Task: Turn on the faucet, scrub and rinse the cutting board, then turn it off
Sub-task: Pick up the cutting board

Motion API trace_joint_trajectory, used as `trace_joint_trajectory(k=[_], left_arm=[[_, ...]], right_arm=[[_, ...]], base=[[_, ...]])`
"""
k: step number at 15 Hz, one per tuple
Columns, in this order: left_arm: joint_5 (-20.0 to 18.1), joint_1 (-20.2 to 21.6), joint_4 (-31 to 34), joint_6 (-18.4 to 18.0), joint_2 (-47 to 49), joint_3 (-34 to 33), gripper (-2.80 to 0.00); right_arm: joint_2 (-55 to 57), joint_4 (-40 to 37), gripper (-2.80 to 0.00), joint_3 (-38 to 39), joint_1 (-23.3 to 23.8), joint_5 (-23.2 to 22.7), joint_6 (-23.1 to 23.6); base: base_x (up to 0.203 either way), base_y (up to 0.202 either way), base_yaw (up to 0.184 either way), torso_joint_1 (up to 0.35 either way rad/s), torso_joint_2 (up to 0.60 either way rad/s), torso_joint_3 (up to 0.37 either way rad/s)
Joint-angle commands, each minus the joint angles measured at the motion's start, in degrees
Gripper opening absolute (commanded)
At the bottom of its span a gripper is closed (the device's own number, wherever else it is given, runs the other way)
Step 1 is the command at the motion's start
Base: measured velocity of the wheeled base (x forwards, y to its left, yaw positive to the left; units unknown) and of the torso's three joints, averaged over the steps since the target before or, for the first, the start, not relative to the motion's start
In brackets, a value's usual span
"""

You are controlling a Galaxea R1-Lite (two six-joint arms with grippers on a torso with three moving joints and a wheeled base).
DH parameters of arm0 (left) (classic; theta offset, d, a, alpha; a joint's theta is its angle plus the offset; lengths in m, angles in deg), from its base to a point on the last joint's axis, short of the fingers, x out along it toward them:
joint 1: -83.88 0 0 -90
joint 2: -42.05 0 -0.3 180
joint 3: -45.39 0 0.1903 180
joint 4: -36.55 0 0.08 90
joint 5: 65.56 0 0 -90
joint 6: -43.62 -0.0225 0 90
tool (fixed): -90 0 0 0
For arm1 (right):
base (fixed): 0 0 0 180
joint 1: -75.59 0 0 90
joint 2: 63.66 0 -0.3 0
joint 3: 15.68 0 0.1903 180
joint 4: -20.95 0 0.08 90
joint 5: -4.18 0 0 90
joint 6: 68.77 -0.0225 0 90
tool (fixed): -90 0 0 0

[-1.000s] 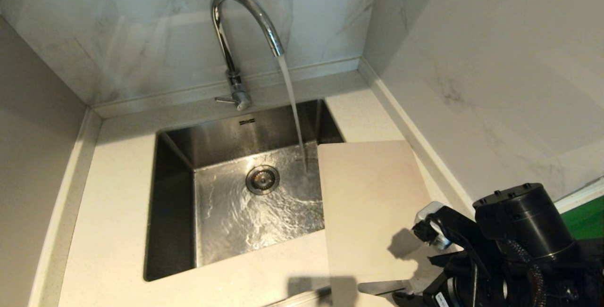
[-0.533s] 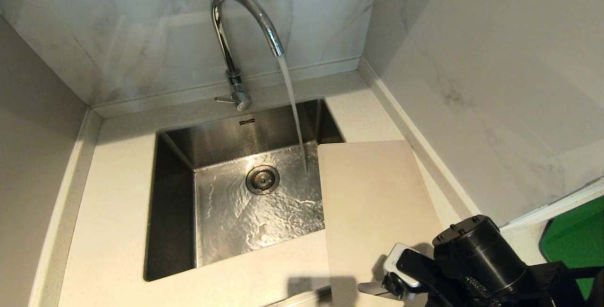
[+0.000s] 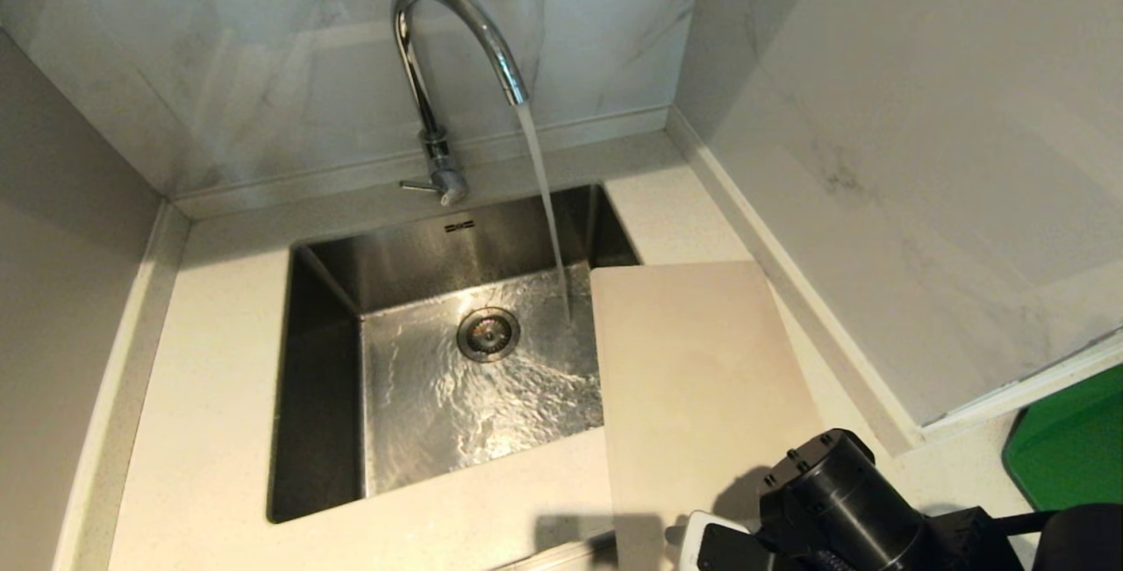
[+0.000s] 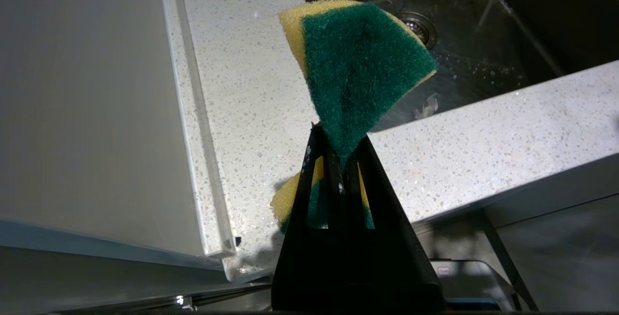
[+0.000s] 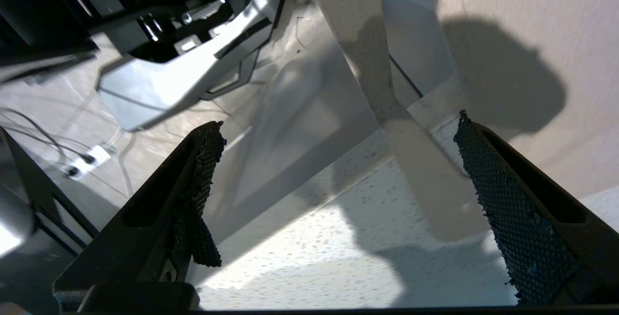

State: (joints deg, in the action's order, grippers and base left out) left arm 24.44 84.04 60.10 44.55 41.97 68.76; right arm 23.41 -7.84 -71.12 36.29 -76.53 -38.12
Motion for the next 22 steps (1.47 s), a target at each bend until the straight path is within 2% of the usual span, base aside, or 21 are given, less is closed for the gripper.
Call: trace_joint_trajectory(k=[1,6,18,22], left_arm=[[0.0,0.02,-0.01,0.04,0.07,-0.09,-2.8],[0.0,-0.01,0.05,0.04,0.04,-0.14,-2.8],[0.0,0.02,0.03,0.04,0.07,-0.09,-2.8],[0.0,0.02,0.05,0.04,0.05,-0.09,-2.8]], right_arm=[[0.58,-0.11,0.0,-0.27,-0.16,0.03,2.67],[5.17,0.27,0.0,0.3,-1.16,1.87,3.71],[10.35,0.51,0.0,-0.39,-0.48,1.96,3.79],[11.02,0.24,0.0,-2.55,0.59,2.04,6.77]], base=[[0.0,0.0,0.0,0.0,0.0,0.0],[0.0,0.0,0.0,0.0,0.0,0.0],[0.0,0.0,0.0,0.0,0.0,0.0],[0.0,0.0,0.0,0.0,0.0,0.0]])
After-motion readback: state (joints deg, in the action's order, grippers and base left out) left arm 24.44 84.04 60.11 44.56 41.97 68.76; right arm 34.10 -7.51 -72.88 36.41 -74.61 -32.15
